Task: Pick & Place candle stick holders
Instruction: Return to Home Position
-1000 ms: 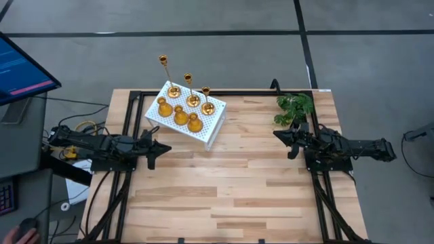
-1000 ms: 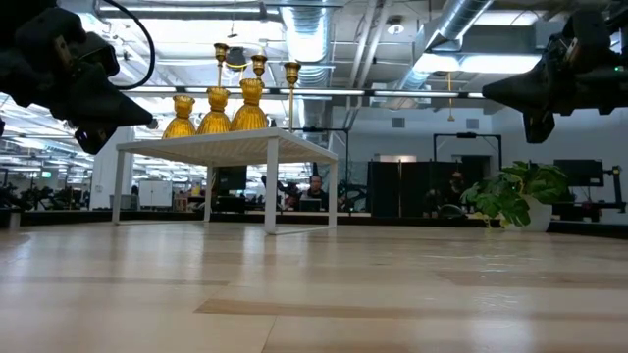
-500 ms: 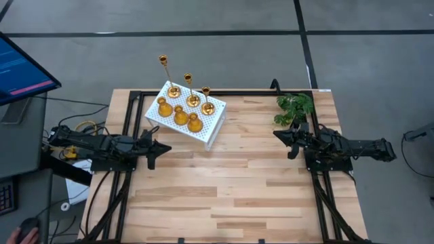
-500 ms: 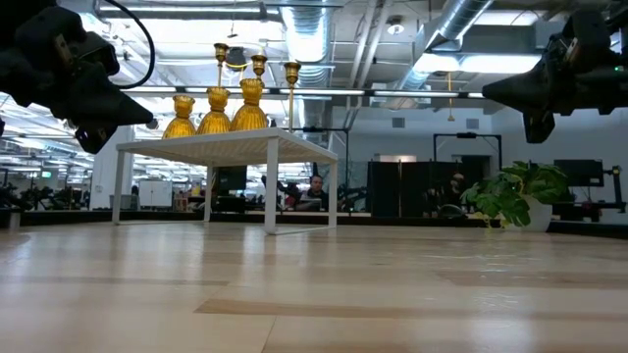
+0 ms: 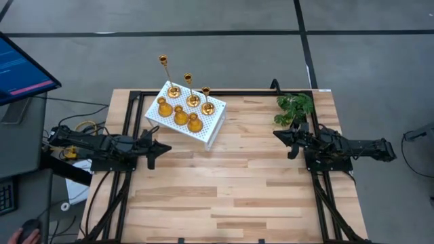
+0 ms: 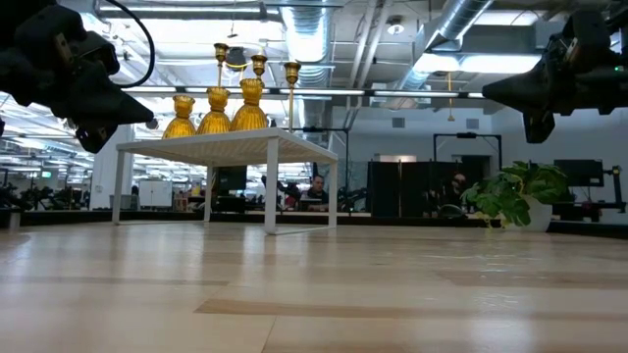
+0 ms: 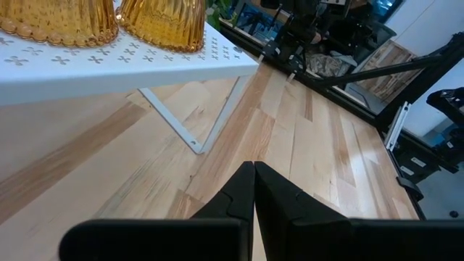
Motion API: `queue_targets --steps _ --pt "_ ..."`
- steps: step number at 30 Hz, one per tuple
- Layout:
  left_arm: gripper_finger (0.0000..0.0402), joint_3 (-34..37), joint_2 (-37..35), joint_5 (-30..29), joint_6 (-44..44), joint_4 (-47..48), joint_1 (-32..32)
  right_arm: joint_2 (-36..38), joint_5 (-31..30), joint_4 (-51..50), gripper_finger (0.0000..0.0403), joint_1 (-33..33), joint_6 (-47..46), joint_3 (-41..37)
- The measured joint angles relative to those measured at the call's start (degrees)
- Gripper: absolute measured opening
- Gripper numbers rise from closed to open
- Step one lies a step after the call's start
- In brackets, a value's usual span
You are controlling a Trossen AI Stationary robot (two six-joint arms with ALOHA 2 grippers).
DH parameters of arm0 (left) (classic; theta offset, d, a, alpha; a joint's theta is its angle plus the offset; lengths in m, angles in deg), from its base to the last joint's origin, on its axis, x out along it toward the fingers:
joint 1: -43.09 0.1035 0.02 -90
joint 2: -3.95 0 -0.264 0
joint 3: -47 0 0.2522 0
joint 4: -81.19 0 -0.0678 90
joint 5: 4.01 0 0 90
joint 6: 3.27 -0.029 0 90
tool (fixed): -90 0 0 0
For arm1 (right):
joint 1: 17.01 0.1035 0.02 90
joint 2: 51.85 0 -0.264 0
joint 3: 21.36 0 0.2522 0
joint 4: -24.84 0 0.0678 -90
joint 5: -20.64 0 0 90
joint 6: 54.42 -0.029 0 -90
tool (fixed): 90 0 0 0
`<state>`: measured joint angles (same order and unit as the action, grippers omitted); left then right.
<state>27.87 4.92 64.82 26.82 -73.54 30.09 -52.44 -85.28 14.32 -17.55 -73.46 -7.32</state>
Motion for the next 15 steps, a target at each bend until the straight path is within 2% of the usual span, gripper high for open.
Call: queue_targets --steps 15 --pt "0.0008 0.0 0.0 0.0 0.0 -0.1 0.0 0.0 0.0 0.0 0.0000 0.0 0.0 0.0"
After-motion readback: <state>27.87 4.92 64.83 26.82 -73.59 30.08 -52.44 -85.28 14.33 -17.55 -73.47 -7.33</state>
